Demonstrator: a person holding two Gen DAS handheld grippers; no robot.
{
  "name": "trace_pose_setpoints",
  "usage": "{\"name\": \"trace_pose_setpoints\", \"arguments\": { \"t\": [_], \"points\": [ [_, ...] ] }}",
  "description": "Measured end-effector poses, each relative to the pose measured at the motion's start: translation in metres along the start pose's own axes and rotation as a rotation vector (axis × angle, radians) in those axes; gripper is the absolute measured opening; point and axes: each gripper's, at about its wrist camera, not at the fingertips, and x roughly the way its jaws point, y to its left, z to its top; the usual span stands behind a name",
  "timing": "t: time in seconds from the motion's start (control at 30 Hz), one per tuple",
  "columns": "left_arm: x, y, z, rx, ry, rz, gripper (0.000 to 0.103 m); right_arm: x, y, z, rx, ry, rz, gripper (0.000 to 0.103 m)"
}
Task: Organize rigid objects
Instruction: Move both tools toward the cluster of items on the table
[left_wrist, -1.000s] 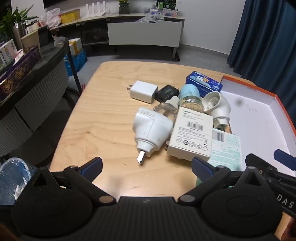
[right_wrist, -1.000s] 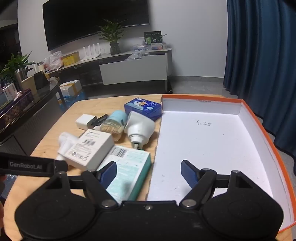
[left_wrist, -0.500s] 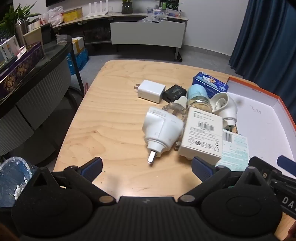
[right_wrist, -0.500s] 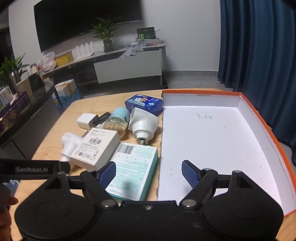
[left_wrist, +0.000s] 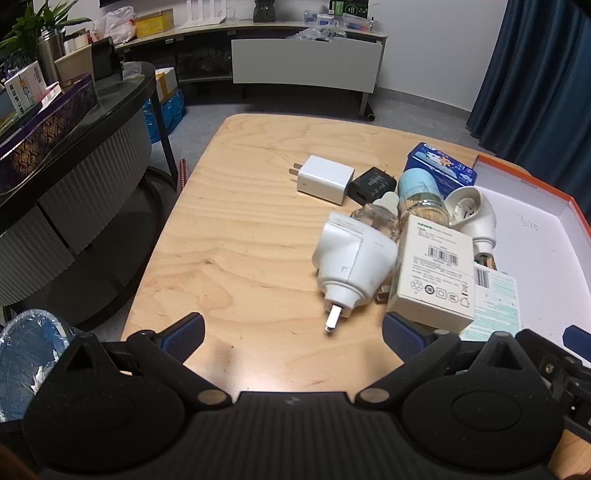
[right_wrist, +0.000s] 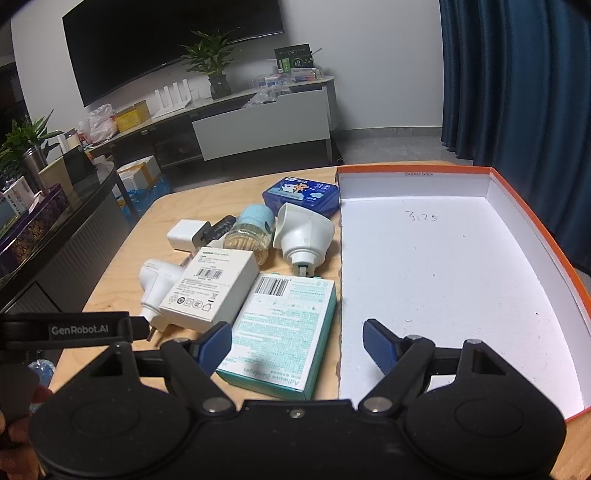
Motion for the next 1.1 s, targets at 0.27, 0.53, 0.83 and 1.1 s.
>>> {"name": "trace_pose_setpoints", "arguments": {
  "t": [0.27, 0.53, 0.83, 1.1],
  "points": [
    [0.004, 0.007, 0.006, -0.007, 0.001, 0.001, 0.103, -0.001, 0.0, 0.001, 0.004, 0.001, 0.0, 0.092],
    [0.006, 0.009, 0.012, -0.001, -0.012, -0.007, 0.103, -0.003, 0.004, 0.002, -0.009, -0.008, -0.002, 0.092],
    [0.01, 0.012, 0.015, 0.001, -0.009, -0.01, 0.103, -0.003, 0.008, 0.004, -0.017, -0.008, -0.005, 0.092],
    [0.015, 0.014, 0.017, 0.005, -0.008, -0.016, 0.103, -0.005, 0.008, 0.003, -0.016, -0.006, -0.008, 0.092]
  ]
}}
